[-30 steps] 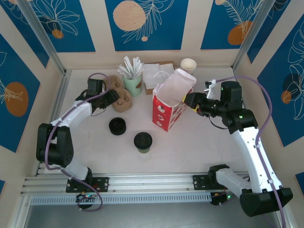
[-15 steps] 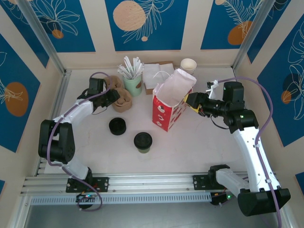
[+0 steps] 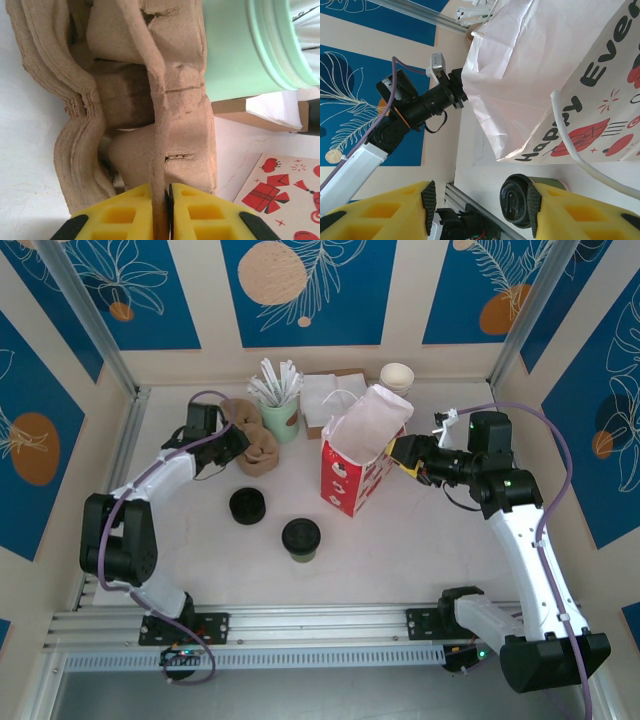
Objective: Pack the takeout coffee
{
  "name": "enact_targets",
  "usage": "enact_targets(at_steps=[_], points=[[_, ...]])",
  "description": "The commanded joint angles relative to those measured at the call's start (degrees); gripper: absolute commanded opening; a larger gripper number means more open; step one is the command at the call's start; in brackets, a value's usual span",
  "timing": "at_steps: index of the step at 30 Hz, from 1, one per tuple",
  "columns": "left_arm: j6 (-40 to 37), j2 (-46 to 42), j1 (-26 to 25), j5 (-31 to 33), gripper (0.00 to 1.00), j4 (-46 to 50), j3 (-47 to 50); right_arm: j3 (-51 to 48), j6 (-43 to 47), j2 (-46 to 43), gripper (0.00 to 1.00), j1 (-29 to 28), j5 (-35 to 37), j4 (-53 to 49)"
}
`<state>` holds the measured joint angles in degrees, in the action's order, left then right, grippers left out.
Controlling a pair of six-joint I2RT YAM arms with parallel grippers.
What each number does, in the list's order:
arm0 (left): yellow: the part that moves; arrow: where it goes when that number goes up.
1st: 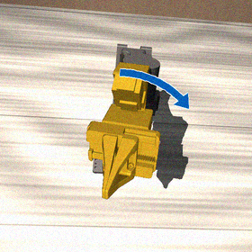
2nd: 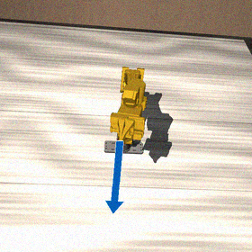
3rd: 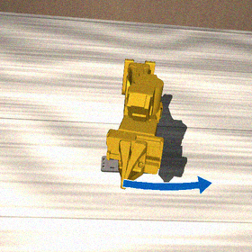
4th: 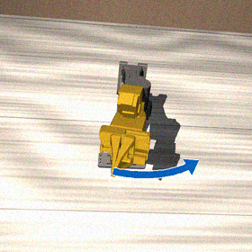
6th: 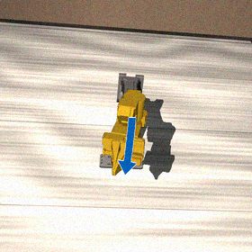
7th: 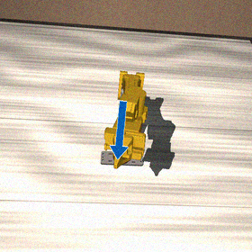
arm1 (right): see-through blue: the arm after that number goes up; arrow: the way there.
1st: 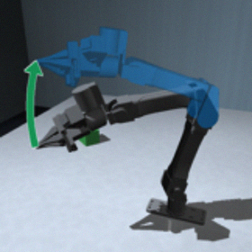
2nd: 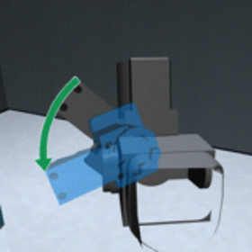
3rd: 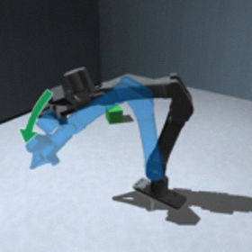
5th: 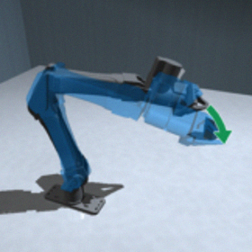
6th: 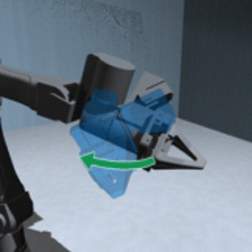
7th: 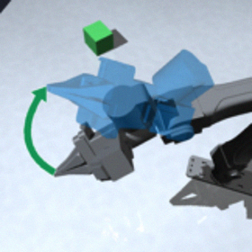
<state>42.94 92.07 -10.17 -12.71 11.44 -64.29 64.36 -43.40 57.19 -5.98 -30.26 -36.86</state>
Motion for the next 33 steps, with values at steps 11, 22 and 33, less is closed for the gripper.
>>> enact_targets(at_steps=[11,22,33], points=[[-3.1,-15.5,0.6,3.0,0.09,9.8,-4.8,2.5,-0.5,0.2,0.53,0.4,-3.3,2.7],[-9.3,-27.7,0.6,-4.5,0.09,15.4,-10.0,2.4,-1.5,0.4,0.53,-1.6,-5.9,16.2],[-8.3,-28.7,-4.0,-28.9,0.05,4.8,-14.6,6.0,2.3,3.1,0.55,-12.2,-2.8,26.5]])
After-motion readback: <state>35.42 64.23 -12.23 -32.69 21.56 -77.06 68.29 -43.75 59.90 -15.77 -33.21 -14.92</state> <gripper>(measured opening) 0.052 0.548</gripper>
